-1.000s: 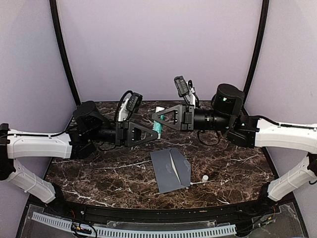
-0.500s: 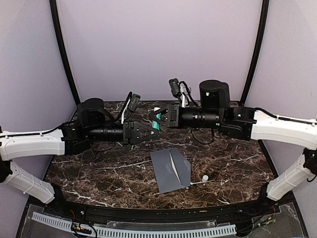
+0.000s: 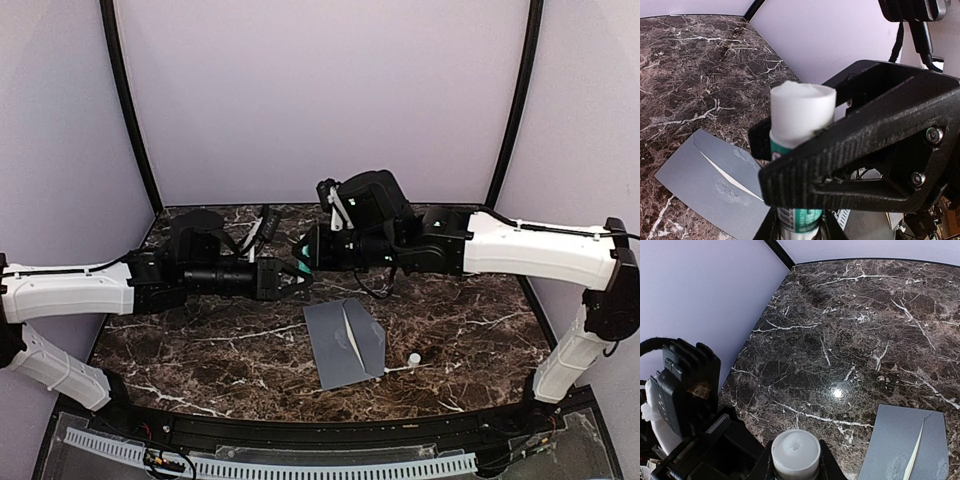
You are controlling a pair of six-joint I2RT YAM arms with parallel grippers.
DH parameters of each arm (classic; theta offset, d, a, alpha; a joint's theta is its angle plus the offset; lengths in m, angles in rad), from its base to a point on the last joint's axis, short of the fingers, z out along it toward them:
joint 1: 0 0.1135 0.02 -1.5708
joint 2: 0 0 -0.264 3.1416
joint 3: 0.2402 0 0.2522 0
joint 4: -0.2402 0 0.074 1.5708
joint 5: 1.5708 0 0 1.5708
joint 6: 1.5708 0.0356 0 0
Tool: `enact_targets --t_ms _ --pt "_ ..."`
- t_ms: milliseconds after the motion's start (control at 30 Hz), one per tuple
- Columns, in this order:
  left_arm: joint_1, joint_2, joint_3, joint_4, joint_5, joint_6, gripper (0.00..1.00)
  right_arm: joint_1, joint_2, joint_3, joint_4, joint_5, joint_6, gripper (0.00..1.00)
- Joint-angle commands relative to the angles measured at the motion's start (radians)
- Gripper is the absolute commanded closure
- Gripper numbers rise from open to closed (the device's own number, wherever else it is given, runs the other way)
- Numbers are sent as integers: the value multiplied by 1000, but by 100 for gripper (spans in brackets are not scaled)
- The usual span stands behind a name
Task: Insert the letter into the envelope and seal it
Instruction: Unscrew the solid glue.
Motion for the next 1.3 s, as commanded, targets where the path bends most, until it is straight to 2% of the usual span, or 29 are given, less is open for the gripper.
enact_targets --t_ms 0,133,233,300,433,467,567,667,833,933,1100,1267 --pt "0 -1 -14 50 -50 -14 100 49 27 40 -50 6 18 98" --pt "0 -2 -21 67 -37 -24 100 49 8 24 -51 21 32 98" --pt "2 -13 -59 156 25 -36 100 49 -29 6 -23 4 24 93" --pt "3 -25 -78 216 56 -42 100 49 -66 4 -7 -6 -6 84" --pt "4 -48 -81 262 124 -34 100 38 -159 -1 2 -4 -75 52" --pt "6 -55 -82 279 151 -34 100 33 -182 -6 0 -2 -83 46" --pt "17 -70 -87 312 193 -48 100 4 -252 -40 16 -12 -92 35" --pt "26 -85 -98 374 252 -78 100 -30 -324 -126 115 -97 -103 26" --pt "28 -82 -95 530 418 -118 100 -82 -410 -289 416 -444 -116 20" --pt "29 -83 -72 535 513 -128 100 -84 -413 -315 566 -611 -103 18" --pt "28 -91 -46 525 569 -126 100 -82 -354 -272 574 -698 -103 18" --pt "20 -91 -33 538 568 -127 100 -75 -281 -257 652 -771 -38 20"
